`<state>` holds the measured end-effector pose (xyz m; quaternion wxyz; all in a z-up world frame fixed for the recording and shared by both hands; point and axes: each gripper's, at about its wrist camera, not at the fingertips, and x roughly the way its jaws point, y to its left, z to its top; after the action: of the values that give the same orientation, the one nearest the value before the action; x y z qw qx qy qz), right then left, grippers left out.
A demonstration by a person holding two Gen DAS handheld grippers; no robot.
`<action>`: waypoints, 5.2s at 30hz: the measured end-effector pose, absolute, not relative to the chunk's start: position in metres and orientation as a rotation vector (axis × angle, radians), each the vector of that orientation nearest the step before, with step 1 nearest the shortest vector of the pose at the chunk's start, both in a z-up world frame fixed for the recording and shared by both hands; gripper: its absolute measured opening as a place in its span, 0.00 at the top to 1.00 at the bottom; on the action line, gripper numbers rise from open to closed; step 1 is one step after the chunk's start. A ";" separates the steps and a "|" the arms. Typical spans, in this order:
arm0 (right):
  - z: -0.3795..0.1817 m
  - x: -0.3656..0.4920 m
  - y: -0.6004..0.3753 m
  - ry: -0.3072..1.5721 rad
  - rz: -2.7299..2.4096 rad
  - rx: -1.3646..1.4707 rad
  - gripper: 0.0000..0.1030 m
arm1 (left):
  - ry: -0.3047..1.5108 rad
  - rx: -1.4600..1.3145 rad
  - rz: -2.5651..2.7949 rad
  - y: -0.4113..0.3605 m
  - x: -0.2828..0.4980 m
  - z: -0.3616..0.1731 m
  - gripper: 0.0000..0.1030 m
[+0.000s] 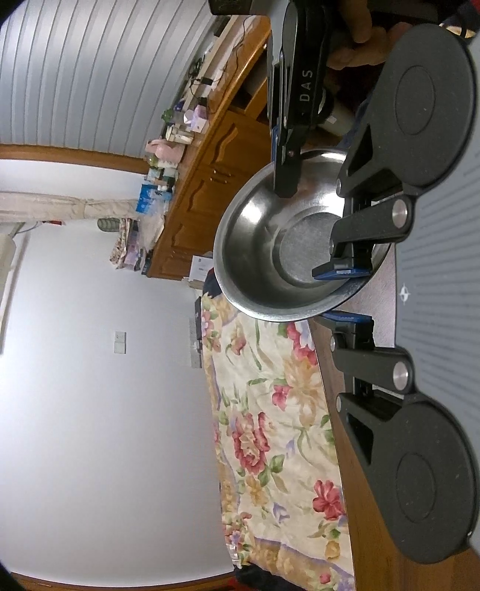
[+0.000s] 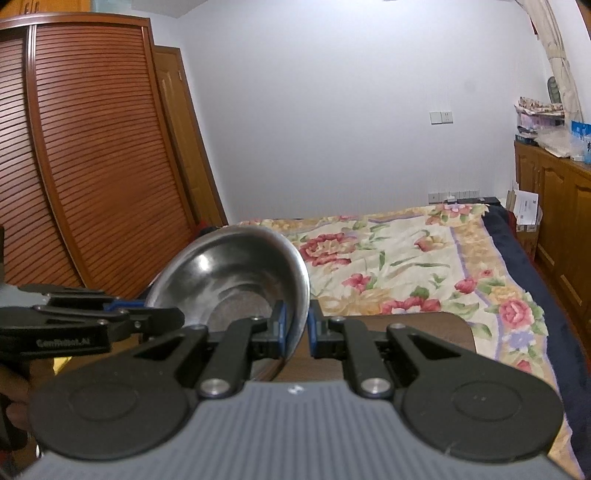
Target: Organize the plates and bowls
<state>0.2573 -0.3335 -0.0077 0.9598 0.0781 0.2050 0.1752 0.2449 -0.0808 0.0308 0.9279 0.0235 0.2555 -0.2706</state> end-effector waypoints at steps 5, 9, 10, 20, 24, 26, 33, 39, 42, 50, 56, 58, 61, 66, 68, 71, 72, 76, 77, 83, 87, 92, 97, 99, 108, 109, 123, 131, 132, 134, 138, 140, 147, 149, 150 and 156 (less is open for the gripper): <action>-0.007 0.245 -0.329 0.415 0.350 0.146 0.87 | 0.515 0.056 -0.565 -0.075 0.227 0.033 0.81; -0.008 0.235 -0.328 0.425 0.351 0.144 0.87 | 0.520 0.063 -0.570 -0.072 0.215 0.029 0.81; -0.009 0.233 -0.327 0.429 0.351 0.142 0.87 | 0.522 0.062 -0.573 -0.070 0.212 0.028 0.81; -0.030 0.214 -0.321 0.486 0.360 0.151 0.87 | 0.554 0.033 -0.591 -0.060 0.189 0.008 0.81; -0.041 0.207 -0.316 0.508 0.370 0.163 0.87 | 0.564 0.019 -0.596 -0.055 0.180 -0.001 0.81; -0.044 0.203 -0.315 0.513 0.371 0.168 0.87 | 0.572 0.010 -0.602 -0.052 0.177 -0.005 0.81; -0.054 0.188 -0.314 0.526 0.372 0.180 0.87 | 0.605 -0.001 -0.611 -0.050 0.163 -0.022 0.81; -0.060 0.174 -0.314 0.524 0.366 0.184 0.87 | 0.623 0.008 -0.616 -0.051 0.148 -0.032 0.81; -0.063 0.168 -0.313 0.523 0.362 0.188 0.87 | 0.629 0.019 -0.615 -0.052 0.142 -0.035 0.81; -0.066 0.157 -0.314 0.505 0.369 0.203 0.87 | 0.653 0.021 -0.599 -0.052 0.127 -0.043 0.80; -0.075 0.151 -0.315 0.491 0.386 0.242 0.87 | 0.674 0.013 -0.570 -0.050 0.119 -0.049 0.80; -0.076 0.151 -0.312 0.488 0.379 0.229 0.87 | 0.669 0.017 -0.562 -0.050 0.116 -0.048 0.80; -0.080 0.151 -0.310 0.484 0.361 0.218 0.87 | 0.658 0.032 -0.555 -0.052 0.114 -0.049 0.80; -0.084 0.148 -0.309 0.466 0.340 0.214 0.86 | 0.651 0.031 -0.551 -0.051 0.115 -0.052 0.80; -0.086 0.147 -0.309 0.464 0.330 0.223 0.86 | 0.651 0.030 -0.549 -0.052 0.116 -0.052 0.80; -0.090 0.144 -0.306 0.460 0.320 0.214 0.86 | 0.649 0.024 -0.546 -0.053 0.113 -0.050 0.80; -0.089 0.144 -0.306 0.458 0.320 0.211 0.85 | 0.647 0.026 -0.545 -0.053 0.112 -0.050 0.80; -0.087 0.148 -0.304 0.475 0.322 0.184 0.85 | 0.640 0.015 -0.534 -0.052 0.111 -0.052 0.80; -0.086 0.149 -0.303 0.478 0.318 0.176 0.85 | 0.639 0.010 -0.532 -0.051 0.111 -0.053 0.80; -0.085 0.146 -0.303 0.488 0.318 0.158 0.85 | 0.629 -0.018 -0.521 -0.048 0.105 -0.052 0.80; -0.083 0.146 -0.304 0.491 0.313 0.159 0.84 | 0.616 -0.027 -0.511 -0.045 0.103 -0.048 0.80; -0.076 0.142 -0.307 0.470 0.313 0.172 0.84 | 0.589 -0.038 -0.496 -0.041 0.098 -0.042 0.80; -0.072 0.129 -0.312 0.431 0.300 0.190 0.80 | 0.547 -0.018 -0.474 -0.038 0.089 -0.038 0.75; -0.073 0.121 -0.314 0.408 0.283 0.192 0.64 | 0.525 -0.021 -0.466 -0.036 0.084 -0.037 0.59; -0.076 0.106 -0.315 0.306 0.251 0.139 0.09 | 0.446 -0.012 -0.388 -0.035 0.077 -0.043 0.10; -0.077 0.105 -0.315 0.300 0.245 0.143 0.08 | 0.446 -0.011 -0.386 -0.036 0.077 -0.045 0.10; -0.086 0.110 -0.309 0.302 0.216 0.098 0.00 | 0.474 0.029 -0.385 -0.046 0.078 -0.061 0.07; -0.090 0.112 -0.306 0.335 0.234 0.111 0.00 | 0.485 0.013 -0.407 -0.043 0.078 -0.063 0.10; -0.090 0.112 -0.306 0.340 0.236 0.114 0.00 | 0.489 0.006 -0.413 -0.041 0.079 -0.063 0.11; -0.090 0.112 -0.307 0.345 0.237 0.121 0.02 | 0.492 -0.010 -0.421 -0.039 0.079 -0.063 0.17; -0.093 0.116 -0.308 0.375 0.237 0.138 0.21 | 0.505 -0.022 -0.430 -0.041 0.078 -0.064 0.35; -0.095 0.117 -0.309 0.382 0.249 0.153 0.28 | 0.513 -0.022 -0.432 -0.042 0.078 -0.064 0.37; -0.099 0.119 -0.307 0.412 0.262 0.173 0.47 | 0.527 -0.036 -0.430 -0.042 0.081 -0.066 0.52; -0.099 0.120 -0.307 0.417 0.263 0.176 0.49 | 0.531 -0.039 -0.426 -0.041 0.081 -0.067 0.55; -0.099 0.121 -0.307 0.420 0.265 0.177 0.51 | 0.532 -0.042 -0.426 -0.041 0.081 -0.066 0.56; -0.099 0.123 -0.304 0.426 0.269 0.178 0.57 | 0.547 -0.046 -0.429 -0.040 0.083 -0.069 0.59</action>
<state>0.1232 -0.3036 -0.0989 0.9645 0.0877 0.2107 0.1328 0.0833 -0.0398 -0.0686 0.9399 -0.0224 0.2682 -0.2104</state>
